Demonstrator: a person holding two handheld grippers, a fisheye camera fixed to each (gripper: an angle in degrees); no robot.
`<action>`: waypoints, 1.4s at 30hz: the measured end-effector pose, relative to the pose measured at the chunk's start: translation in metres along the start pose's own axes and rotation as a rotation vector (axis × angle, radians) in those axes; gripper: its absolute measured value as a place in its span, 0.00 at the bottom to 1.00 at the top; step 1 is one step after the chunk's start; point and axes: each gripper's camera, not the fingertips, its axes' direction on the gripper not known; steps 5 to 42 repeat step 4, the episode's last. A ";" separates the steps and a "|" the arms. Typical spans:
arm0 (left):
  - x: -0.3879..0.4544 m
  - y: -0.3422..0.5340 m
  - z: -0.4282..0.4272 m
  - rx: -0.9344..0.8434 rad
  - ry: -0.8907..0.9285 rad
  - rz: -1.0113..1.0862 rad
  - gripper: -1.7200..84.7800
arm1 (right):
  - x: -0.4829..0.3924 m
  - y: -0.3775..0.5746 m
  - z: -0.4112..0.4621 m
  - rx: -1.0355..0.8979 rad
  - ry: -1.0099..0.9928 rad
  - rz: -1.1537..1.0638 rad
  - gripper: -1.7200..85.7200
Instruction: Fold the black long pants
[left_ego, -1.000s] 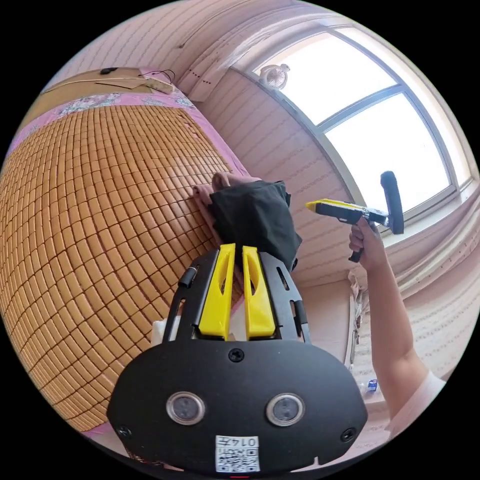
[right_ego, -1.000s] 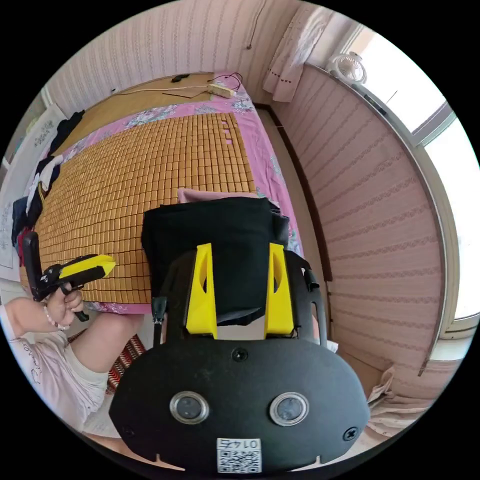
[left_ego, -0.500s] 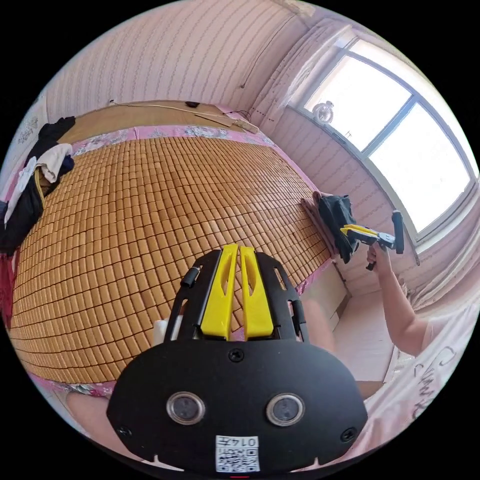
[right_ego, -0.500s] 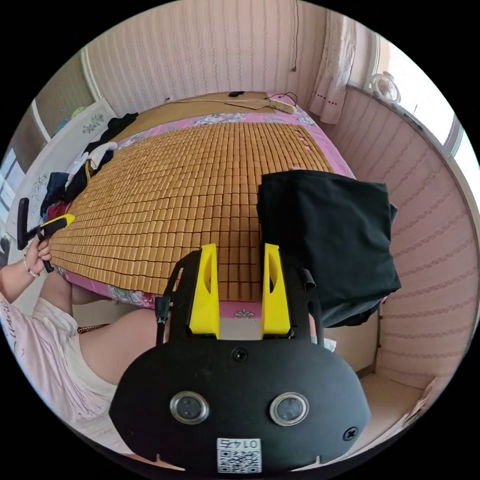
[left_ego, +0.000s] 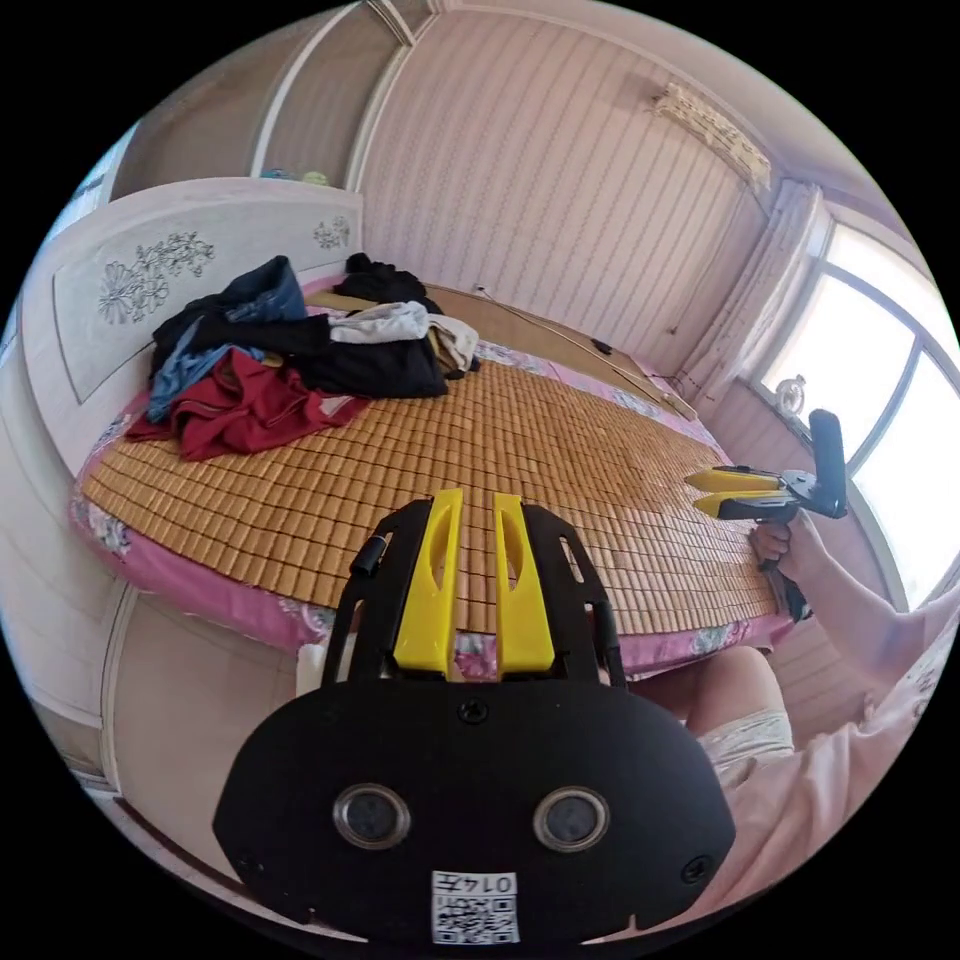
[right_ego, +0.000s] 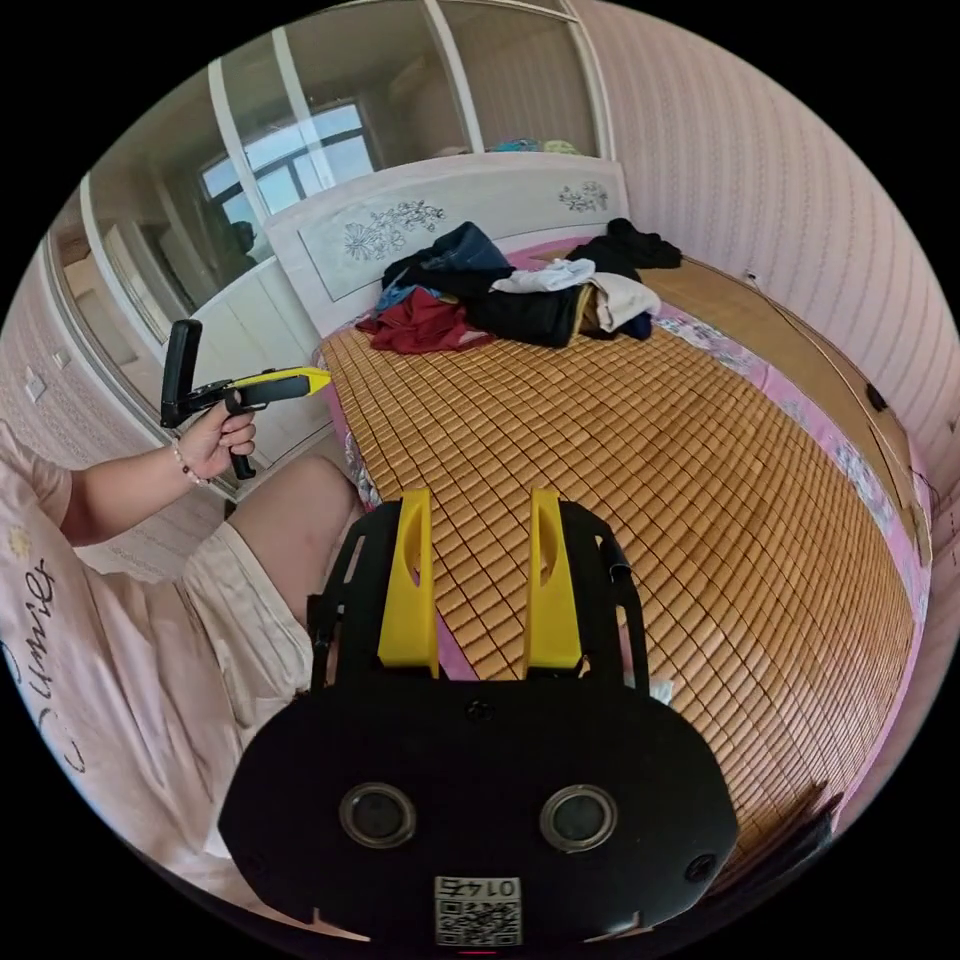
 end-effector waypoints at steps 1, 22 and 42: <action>-0.026 0.004 -0.005 0.007 -0.040 -0.015 0.09 | -0.004 -0.027 0.020 -0.016 -0.033 -0.023 0.18; -0.079 0.005 -0.006 0.007 -0.099 -0.041 0.09 | -0.005 -0.089 0.069 -0.060 -0.079 -0.048 0.18; -0.079 0.005 -0.006 0.007 -0.099 -0.041 0.09 | -0.005 -0.089 0.069 -0.060 -0.079 -0.048 0.18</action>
